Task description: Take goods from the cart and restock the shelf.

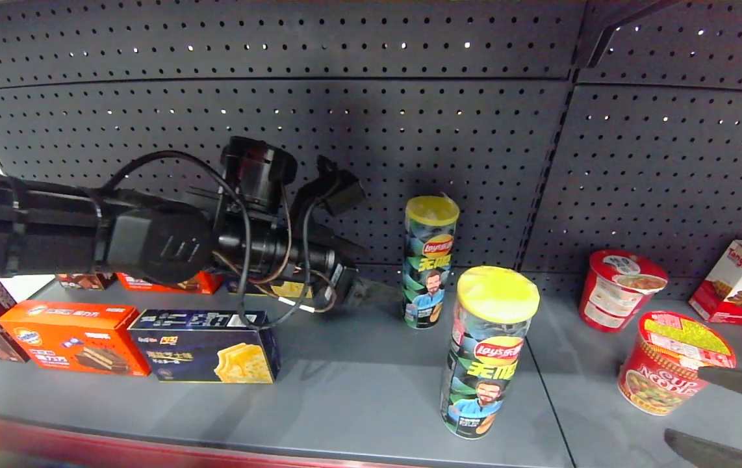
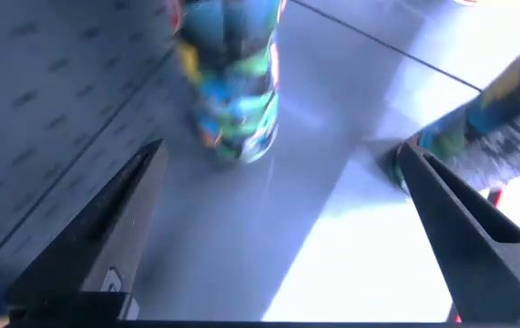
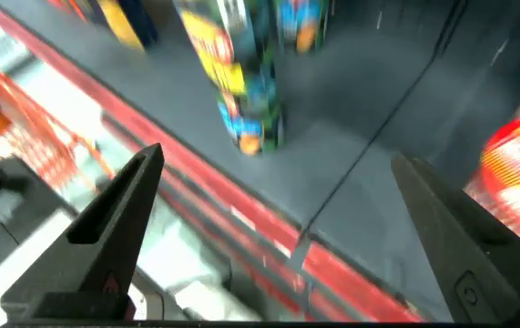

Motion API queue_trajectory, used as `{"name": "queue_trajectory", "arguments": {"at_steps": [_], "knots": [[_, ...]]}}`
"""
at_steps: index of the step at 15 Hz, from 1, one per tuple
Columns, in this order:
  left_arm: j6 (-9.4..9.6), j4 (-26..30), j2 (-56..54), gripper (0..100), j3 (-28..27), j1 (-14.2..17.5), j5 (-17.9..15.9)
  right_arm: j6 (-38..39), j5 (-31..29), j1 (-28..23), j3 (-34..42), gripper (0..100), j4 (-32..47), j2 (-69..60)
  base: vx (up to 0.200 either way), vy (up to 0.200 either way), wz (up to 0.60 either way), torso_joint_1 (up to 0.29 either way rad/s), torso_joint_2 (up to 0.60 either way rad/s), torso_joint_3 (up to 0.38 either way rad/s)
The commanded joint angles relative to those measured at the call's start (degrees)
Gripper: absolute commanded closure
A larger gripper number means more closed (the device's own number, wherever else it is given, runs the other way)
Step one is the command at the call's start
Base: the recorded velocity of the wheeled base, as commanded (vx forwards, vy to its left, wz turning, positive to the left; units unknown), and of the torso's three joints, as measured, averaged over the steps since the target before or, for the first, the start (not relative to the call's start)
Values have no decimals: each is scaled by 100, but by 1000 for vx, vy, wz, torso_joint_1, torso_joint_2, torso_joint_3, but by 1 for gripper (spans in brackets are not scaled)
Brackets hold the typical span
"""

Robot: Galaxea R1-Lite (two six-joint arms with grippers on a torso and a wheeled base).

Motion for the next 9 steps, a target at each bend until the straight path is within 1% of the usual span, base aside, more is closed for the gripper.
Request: {"name": "queue_trajectory", "arguments": {"at_steps": [1, 2, 3, 4, 5, 6, 7, 8, 9], "knots": [[-36, -5, -760, 0, 397, 260, 52, 6, -37, -259, 74, 0, -99, 738, 0, 0, 0, 0, 0, 0], [-36, 4, -970, 0, 511, 348, 61, -3, -37, -382, 56, 0, -301, 1002, 0, 0, 0, 0, 0, 0], [-54, 13, -1208, 0, 634, 427, 158, 15, -54, -444, 21, 0, -539, 1309, 0, 0, 0, 0, 0, 0], [-71, 30, -1304, 0, 695, 471, 211, 6, -72, -462, 21, 0, -618, 1406, 0, 0, 0, 0, 0, 0], [-98, 30, -1726, 0, 1073, 585, 439, 6, -239, -523, 38, 0, -864, 1828, 0, 0, 0, 0, 0, 0], [-141, 30, -1964, 0, 1302, 611, 492, 6, -344, -523, 65, 0, -917, 1986, 0, 0, 0, 0, 0, 0], [-256, 21, -2262, 0, 1592, 620, 589, -3, -397, -523, 74, 0, -925, 2171, 0, 0, 0, 0, 0, 0], [-335, 4, -2429, 0, 1759, 647, 703, -3, -397, -523, 74, 0, -925, 2259, 0, 0, 0, 0, 0, 0], [-440, -5, -2772, 0, 2023, 691, 1037, -21, -397, -523, 91, 0, -925, 2373, 0, 0, 0, 0, 0, 0]]}}
